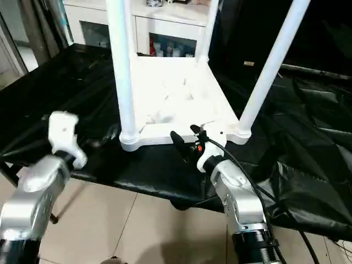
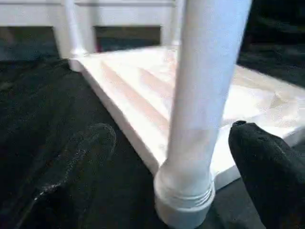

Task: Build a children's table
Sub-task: Rotate leg to tighten, then flip table

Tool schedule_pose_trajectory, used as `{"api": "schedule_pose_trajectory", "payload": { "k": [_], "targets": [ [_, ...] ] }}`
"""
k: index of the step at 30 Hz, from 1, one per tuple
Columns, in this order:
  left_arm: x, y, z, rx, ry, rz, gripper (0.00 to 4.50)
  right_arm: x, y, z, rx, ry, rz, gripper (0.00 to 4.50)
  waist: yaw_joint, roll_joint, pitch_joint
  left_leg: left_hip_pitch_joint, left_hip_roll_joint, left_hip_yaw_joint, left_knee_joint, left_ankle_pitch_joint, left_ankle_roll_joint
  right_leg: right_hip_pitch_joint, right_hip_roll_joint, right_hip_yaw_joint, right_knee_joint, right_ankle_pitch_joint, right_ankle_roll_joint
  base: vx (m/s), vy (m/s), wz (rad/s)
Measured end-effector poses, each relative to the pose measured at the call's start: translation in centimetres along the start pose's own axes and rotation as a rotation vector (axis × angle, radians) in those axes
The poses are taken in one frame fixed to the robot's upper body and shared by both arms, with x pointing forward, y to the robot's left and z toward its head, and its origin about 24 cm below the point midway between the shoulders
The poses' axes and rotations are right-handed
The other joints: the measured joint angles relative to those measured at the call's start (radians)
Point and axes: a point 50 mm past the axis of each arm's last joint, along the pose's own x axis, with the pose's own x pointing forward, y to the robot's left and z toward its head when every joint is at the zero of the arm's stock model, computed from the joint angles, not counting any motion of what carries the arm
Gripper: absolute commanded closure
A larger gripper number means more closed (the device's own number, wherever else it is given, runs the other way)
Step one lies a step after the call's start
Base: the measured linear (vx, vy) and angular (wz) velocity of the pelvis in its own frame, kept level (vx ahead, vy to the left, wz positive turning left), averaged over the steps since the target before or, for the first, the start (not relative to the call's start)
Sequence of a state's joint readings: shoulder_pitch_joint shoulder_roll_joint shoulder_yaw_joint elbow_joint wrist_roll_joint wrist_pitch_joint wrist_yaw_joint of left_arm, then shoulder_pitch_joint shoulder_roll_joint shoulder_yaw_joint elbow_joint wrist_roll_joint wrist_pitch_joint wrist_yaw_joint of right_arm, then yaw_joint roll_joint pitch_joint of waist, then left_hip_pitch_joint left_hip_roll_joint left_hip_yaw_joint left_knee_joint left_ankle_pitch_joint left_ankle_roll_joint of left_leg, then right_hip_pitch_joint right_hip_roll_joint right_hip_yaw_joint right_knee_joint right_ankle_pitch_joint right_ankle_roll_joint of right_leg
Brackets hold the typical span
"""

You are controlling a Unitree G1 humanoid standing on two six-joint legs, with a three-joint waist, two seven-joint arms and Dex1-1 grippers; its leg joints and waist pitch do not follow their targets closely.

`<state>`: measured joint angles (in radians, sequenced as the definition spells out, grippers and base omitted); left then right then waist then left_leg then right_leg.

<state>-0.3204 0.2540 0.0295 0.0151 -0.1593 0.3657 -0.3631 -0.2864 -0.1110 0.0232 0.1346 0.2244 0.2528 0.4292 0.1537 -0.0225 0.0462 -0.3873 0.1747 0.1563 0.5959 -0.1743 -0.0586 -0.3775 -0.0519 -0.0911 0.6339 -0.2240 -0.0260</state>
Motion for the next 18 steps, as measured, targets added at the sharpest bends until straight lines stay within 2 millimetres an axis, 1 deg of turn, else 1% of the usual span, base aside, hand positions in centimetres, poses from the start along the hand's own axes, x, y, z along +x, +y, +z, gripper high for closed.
{"api": "schedule_pose_trajectory", "payload": {
  "k": [2, 5, 7, 8, 11, 16, 18],
  "targets": [
    [0.8, 0.2, -0.6, 0.008, 0.049, 0.010, 0.07, 0.0, 0.0, 0.0, -0.002, 0.006, 0.010, 0.98, -0.004, 0.000, 0.000, 0.000, 0.000, 0.001, 0.000, 0.000, 0.000, 0.000, -0.001, 0.000, -0.001, 0.002, -0.002, 0.000, 0.000, 0.00],
    [2.2, 0.3, -1.5, 0.008, 0.092, 0.024, 0.07, -0.1, -0.2, -0.1, -0.007, 0.015, 0.015, 0.98, -0.004, 0.000, 0.000, -0.001, 0.000, 0.002, 0.000, 0.001, 0.000, 0.000, -0.002, 0.000, -0.002, 0.002, -0.001, 0.000, 0.000, 0.00],
    [3.0, -0.1, -1.7, -0.016, 0.093, -0.004, 0.07, -0.1, -0.2, -0.1, -0.010, 0.018, 0.013, 0.98, -0.001, 0.000, 0.000, -0.002, 0.000, 0.003, 0.000, 0.001, 0.002, 0.000, -0.002, 0.000, -0.003, 0.002, -0.001, 0.000, 0.000, 0.00],
    [3.6, -0.3, -1.6, -0.028, 0.093, -0.019, 0.07, -0.2, -0.3, -0.1, -0.011, 0.018, 0.013, 0.98, 0.001, 0.000, 0.000, -0.002, 0.000, 0.004, 0.000, 0.002, 0.002, 0.000, -0.003, 0.000, -0.003, 0.002, -0.001, 0.000, 0.000, 0.00],
    [5.1, -0.8, -1.2, -0.043, 0.086, -0.029, 0.07, -0.1, -0.2, -0.1, -0.010, 0.020, 0.015, 0.98, 0.000, 0.001, 0.000, -0.002, 0.000, 0.005, 0.000, 0.002, 0.002, -0.001, -0.003, 0.000, -0.003, 0.002, -0.001, 0.000, 0.000, 0.00],
    [6.4, -0.2, -0.9, -0.082, 0.064, 0.028, 0.07, -0.2, -0.2, -0.3, -0.008, 0.024, 0.012, 0.98, -0.007, 0.004, 0.000, -0.002, 0.000, 0.006, 0.000, 0.002, 0.002, -0.001, -0.004, 0.000, -0.003, 0.002, -0.001, 0.000, 0.000, 0.00],
    [6.5, -0.1, -1.0, -0.098, 0.059, 0.036, 0.07, -0.3, -0.2, -0.4, -0.006, 0.028, 0.011, 0.98, -0.008, 0.005, 0.000, -0.002, 0.000, 0.006, 0.000, 0.001, 0.002, -0.001, -0.004, 0.000, -0.003, 0.002, -0.001, 0.000, 0.000, 0.00]
  ]
}}
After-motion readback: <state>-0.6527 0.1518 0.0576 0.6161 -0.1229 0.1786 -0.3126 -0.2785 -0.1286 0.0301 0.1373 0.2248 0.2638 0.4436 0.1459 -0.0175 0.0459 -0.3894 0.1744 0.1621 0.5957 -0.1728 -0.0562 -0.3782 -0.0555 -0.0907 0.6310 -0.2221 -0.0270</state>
